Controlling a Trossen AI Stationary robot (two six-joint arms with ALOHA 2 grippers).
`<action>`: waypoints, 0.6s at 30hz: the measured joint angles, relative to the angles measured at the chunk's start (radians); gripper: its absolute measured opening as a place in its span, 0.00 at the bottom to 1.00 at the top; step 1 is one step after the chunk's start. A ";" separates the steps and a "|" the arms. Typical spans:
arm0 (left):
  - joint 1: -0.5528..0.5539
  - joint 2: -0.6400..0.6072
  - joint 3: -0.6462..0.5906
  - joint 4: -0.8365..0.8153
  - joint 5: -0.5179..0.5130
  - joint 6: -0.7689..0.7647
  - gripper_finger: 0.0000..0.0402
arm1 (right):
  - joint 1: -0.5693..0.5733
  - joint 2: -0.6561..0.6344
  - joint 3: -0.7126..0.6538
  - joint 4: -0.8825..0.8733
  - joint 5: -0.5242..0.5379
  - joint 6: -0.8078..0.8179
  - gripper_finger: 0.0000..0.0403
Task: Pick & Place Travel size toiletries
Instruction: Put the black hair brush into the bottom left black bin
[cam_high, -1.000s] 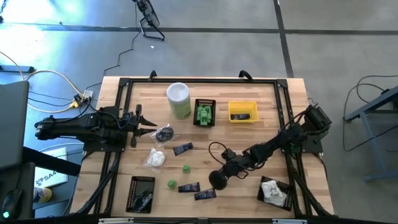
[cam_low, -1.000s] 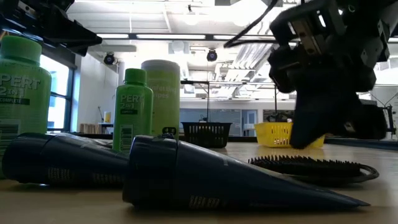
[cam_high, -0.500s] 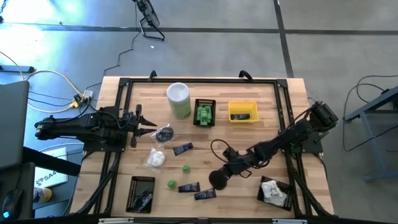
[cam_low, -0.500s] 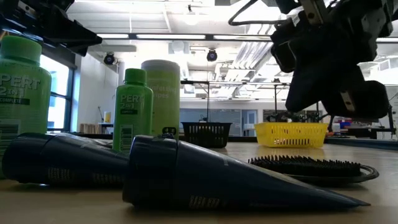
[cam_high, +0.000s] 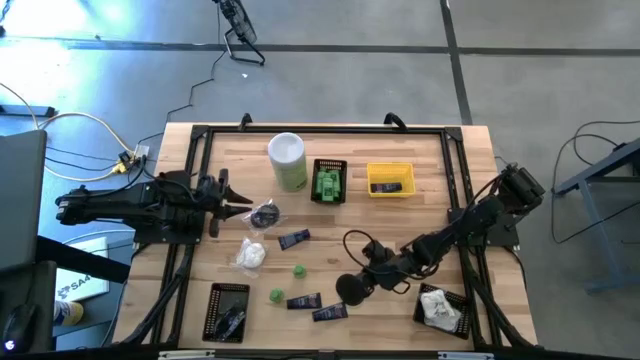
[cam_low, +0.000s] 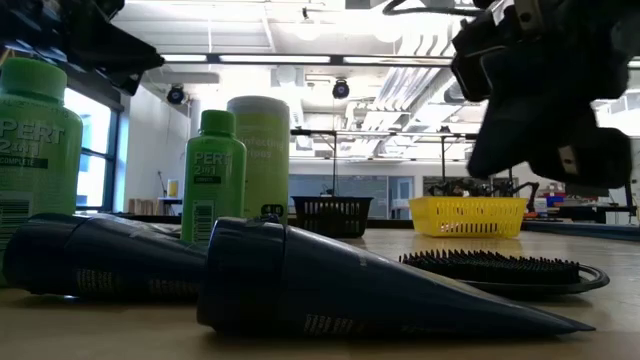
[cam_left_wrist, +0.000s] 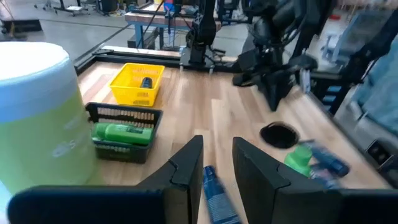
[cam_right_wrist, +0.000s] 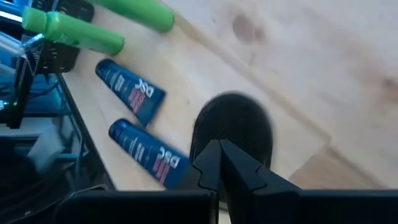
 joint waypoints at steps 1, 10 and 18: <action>0.000 0.006 0.000 0.013 0.010 -0.019 0.21 | 0.002 0.000 0.000 0.001 0.019 -0.020 0.01; 0.000 0.145 0.000 0.196 0.103 -0.117 0.21 | -0.006 0.000 0.000 0.027 0.180 -0.250 0.01; 0.000 0.330 0.000 0.297 0.103 -0.152 0.21 | -0.007 0.000 0.000 0.098 0.317 -0.417 0.01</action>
